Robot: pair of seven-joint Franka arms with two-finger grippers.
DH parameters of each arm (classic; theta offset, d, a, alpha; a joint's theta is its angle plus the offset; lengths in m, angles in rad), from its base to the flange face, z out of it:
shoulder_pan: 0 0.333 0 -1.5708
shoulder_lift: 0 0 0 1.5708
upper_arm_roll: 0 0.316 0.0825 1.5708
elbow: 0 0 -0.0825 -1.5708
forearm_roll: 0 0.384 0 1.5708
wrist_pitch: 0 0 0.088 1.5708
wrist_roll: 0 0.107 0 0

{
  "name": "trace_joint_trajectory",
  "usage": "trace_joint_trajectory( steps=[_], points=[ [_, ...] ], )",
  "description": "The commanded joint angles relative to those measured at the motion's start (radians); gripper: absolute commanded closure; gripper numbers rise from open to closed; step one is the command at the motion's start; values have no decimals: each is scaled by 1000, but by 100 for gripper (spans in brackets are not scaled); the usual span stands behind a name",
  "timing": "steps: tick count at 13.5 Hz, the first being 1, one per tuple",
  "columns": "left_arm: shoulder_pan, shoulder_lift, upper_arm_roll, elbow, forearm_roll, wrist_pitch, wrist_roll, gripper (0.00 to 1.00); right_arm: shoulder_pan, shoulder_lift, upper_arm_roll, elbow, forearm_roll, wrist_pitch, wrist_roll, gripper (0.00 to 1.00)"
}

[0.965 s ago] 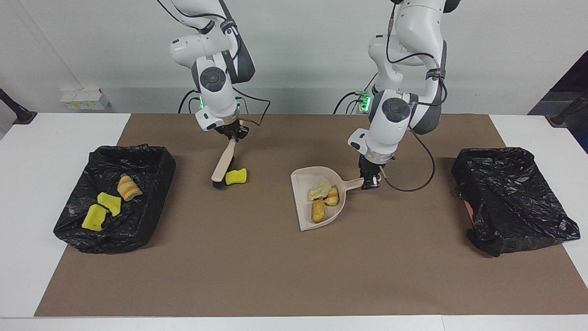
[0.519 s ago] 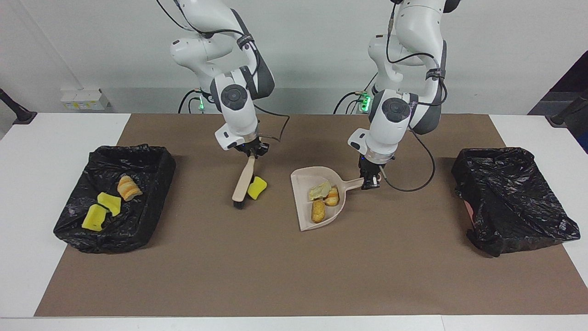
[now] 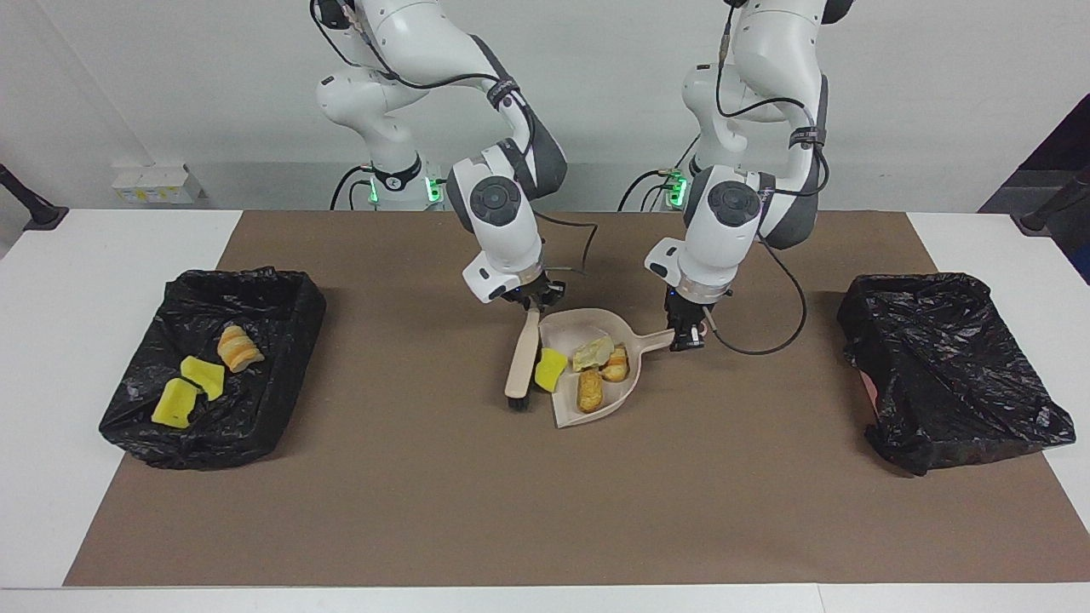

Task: Sweep and dump trash in bin
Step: 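Sweep the yellow sponge into the dustpan with the right gripper's brush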

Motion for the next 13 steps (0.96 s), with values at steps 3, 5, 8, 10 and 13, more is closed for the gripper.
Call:
trace_joint_trajectory(
  steps=[3, 5, 8, 10, 13],
  points=[
    [6, -28, 6, -35, 3, 22, -11, 100, -16, 22, 7, 48, 98, -45, -68, 100],
    [6, -28, 6, -35, 3, 19, -11, 100, -33, -10, -3, 48, 43, -149, -70, 100],
    [9, -28, 6, -34, 3, 14, -12, 100, -69, -84, -4, 44, -75, -301, -70, 100],
    [17, -28, 6, -30, 1, 11, -12, 100, -89, -125, -4, 43, -106, -386, -80, 100],
    [47, -26, 7, -24, -6, 9, -3, 100, -57, -179, 9, 14, -178, -440, -80, 100]
  ],
)
